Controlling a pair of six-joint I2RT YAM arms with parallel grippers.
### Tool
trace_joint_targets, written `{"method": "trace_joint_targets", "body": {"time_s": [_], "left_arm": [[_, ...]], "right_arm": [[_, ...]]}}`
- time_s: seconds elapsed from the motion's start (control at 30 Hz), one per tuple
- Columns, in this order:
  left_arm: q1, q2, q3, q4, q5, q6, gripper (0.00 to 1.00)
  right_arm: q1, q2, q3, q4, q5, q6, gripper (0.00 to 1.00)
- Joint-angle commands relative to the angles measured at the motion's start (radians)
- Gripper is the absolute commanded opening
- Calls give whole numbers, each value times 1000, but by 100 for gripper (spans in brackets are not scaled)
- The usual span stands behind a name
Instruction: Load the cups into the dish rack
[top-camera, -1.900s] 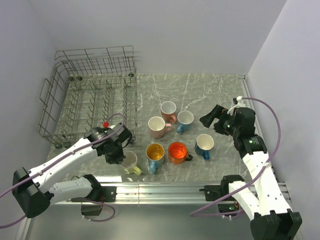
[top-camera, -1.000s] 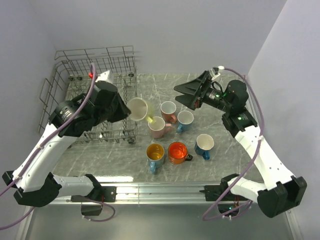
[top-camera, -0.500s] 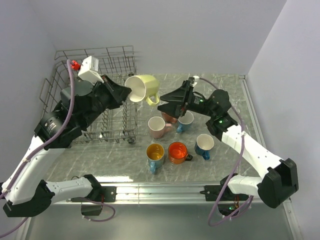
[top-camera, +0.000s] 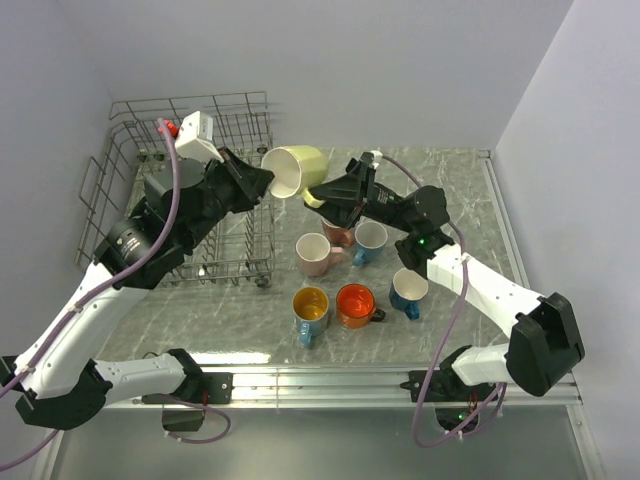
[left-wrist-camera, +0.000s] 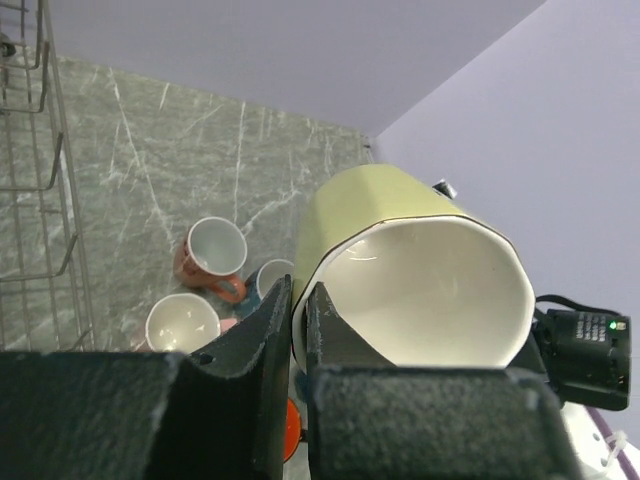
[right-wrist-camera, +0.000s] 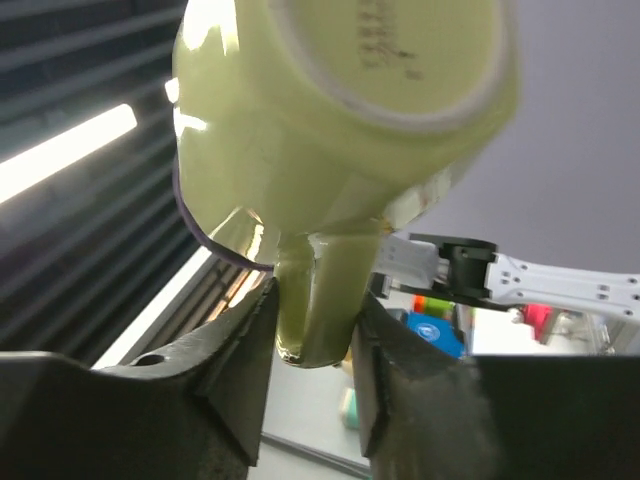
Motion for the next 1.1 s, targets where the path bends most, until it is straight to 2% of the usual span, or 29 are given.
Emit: {"method": "trace_joint_targets", "body": {"time_s": [0.0, 0.03, 0.17, 0.27, 0.4, 0.53, 0.67, 0.7, 0.77, 0.8, 0.87, 0.97, 1.07], "left_arm": [[0, -43, -9, 188, 18, -24, 0], [0, -51, -27, 196, 20, -32, 0], [1, -53, -47, 204, 24, -54, 0], [3, -50, -59, 204, 43, -66, 0], [3, -51, -65, 174, 43, -72, 0], [3, -36, -41, 66, 3, -63, 3], [3, -46, -62, -10, -23, -67, 22], [3, -54, -71, -13, -25, -69, 33], [3, -76, -96, -20, -32, -78, 45], [3, -89, -104, -30, -44, -81, 55], [3, -102, -105, -50, -57, -83, 66], [3, -117, -96, -109, -94, -80, 71], [3, -141, -85, -174, -120, -86, 73]], "right_arm": [[12, 7, 13, 146, 44, 54, 37], [14, 15, 13, 160, 54, 71, 31], [23, 53, 21, 275, 86, 109, 23], [29, 78, 30, 345, 116, 139, 0], [29, 92, 62, 370, 135, 130, 0], [26, 93, 136, 249, 107, 24, 0], [22, 111, 226, 136, 89, -61, 0], [22, 127, 243, 99, 87, -74, 0], [20, 157, 294, 30, 72, -122, 0], [20, 165, 312, 2, 69, -142, 0], [19, 193, 374, -103, 64, -215, 0], [14, 242, 481, -266, 58, -330, 0], [11, 300, 593, -427, 75, -450, 0]]}}
